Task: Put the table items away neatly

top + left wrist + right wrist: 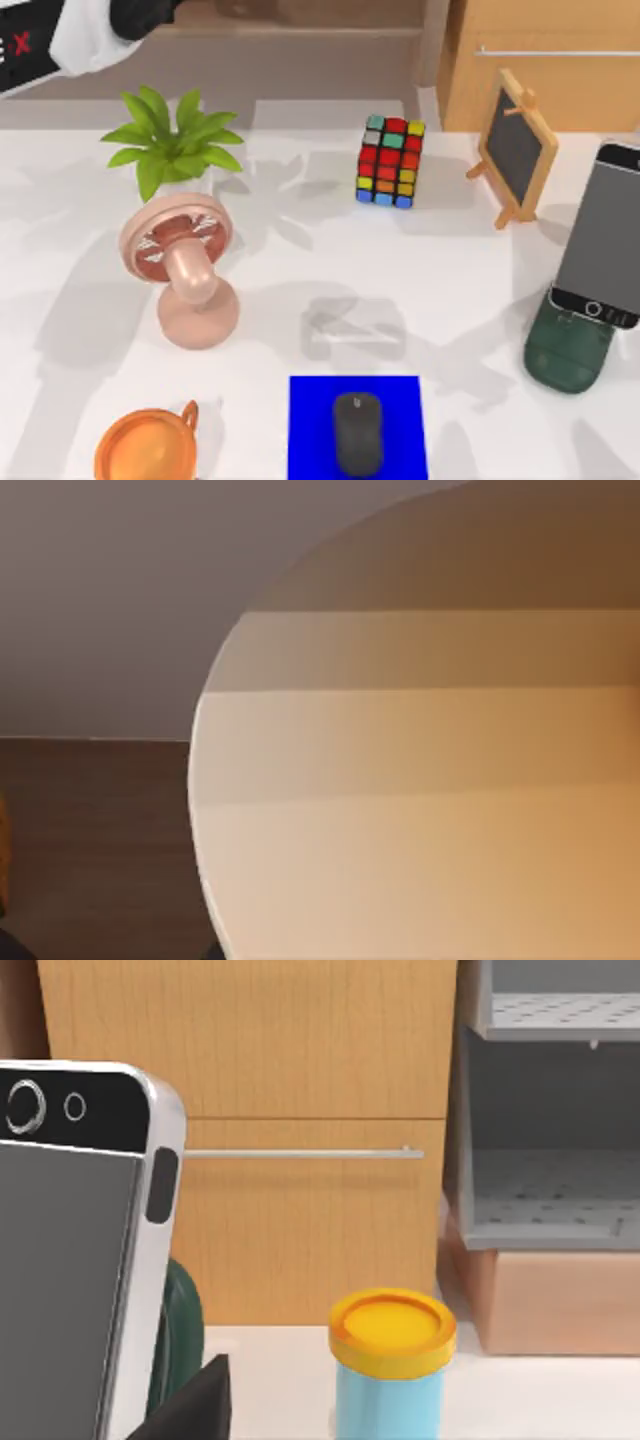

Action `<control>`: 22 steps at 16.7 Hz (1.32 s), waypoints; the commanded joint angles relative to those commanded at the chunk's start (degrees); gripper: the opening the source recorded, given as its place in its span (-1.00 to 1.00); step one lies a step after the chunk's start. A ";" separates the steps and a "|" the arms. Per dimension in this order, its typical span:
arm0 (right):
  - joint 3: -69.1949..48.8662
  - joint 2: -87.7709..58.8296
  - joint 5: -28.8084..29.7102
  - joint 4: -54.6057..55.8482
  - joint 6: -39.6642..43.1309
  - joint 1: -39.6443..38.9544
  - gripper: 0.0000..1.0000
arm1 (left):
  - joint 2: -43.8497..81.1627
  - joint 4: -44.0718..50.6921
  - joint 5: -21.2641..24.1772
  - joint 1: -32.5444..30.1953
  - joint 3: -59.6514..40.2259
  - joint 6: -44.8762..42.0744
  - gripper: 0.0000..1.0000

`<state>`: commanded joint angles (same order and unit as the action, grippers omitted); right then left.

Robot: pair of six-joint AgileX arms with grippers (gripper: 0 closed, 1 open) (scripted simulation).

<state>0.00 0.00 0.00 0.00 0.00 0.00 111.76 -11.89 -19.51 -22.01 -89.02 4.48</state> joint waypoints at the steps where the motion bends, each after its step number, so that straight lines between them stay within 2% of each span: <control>1: 0.00 0.00 0.00 0.00 0.00 0.00 1.00 | -1.25 -0.07 -0.05 -0.18 1.45 0.35 -1.00; 6: 0.00 0.00 0.00 0.00 0.00 0.00 1.00 | -4.56 0.37 -0.15 -2.77 4.38 1.59 -1.00; 15: 0.00 0.00 0.00 0.00 0.00 0.00 1.00 | 4.15 1.65 0.32 0.06 -5.00 -0.40 -1.00; 20: 0.00 0.00 0.00 0.00 0.00 0.00 1.00 | 4.45 1.76 0.42 0.19 -5.26 -0.60 -1.00; 22: 0.00 0.00 0.00 0.00 0.00 0.00 1.00 | 4.45 1.76 0.42 0.19 -5.26 -0.60 -0.70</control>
<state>0.00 0.00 0.00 0.00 0.00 0.00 116.21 -10.12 -19.09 -21.82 -94.28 3.89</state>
